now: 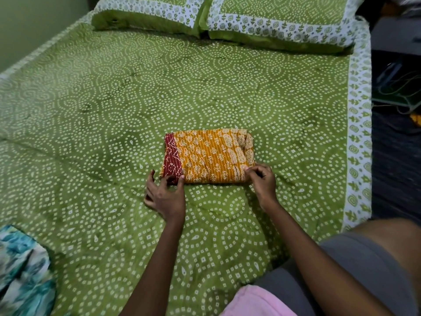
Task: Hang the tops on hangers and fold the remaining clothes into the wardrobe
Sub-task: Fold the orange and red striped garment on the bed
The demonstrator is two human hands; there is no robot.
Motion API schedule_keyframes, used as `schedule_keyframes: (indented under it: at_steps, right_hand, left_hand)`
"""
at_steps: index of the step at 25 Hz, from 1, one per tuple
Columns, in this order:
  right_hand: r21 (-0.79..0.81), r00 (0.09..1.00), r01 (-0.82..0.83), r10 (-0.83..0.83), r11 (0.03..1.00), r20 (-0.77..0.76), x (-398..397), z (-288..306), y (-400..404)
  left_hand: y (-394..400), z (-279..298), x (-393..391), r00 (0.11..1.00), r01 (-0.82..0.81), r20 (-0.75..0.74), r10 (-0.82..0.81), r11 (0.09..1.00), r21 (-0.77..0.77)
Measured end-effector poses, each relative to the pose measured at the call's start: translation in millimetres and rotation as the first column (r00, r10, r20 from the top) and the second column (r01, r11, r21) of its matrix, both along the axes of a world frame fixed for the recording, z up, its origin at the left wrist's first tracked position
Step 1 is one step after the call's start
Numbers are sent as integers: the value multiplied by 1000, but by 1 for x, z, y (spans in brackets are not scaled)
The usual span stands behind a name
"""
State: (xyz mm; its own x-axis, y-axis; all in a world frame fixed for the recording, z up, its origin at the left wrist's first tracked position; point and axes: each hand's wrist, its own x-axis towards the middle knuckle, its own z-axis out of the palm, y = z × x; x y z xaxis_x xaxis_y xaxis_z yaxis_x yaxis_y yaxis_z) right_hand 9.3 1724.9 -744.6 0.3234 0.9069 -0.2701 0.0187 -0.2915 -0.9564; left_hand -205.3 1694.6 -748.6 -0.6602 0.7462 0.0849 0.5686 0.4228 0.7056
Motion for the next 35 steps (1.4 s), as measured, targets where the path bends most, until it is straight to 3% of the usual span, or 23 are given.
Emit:
schedule_keyframes:
  at_steps: [6,8,14,17,21,29,33,35]
  right_hand:
    - [9,1000,0,0,1000,-24,6,3,1]
    - [-2,999,7,-7,1000,-33,12,2,2]
    - [-143,995,-84,76,986,-62,14,9,12]
    - [-189,997,-72,69,979,-26,6,20,39]
    - [-153,990,16,5,988,139,-9,17,75]
    - [-170,976,-57,91,984,197,16,16,107]
    - [-186,991,-94,110,978,79,9,24,68]
    - [-211,975,-170,195,963,103,17,20,37]
  left_hand:
    - [-4,8,-14,951,35,295,-93,980,194]
    - [-7,13,-25,949,161,242,-205,969,190]
    - [-5,2,-47,952,292,81,-296,955,49]
    - [16,12,-41,970,235,-55,-238,971,-52]
    - [46,17,-23,991,135,27,-132,970,-204]
    - [42,5,-19,990,126,60,-130,990,59]
    - [35,17,-24,967,176,165,-194,977,121]
    - [19,21,-27,951,202,205,-233,966,163]
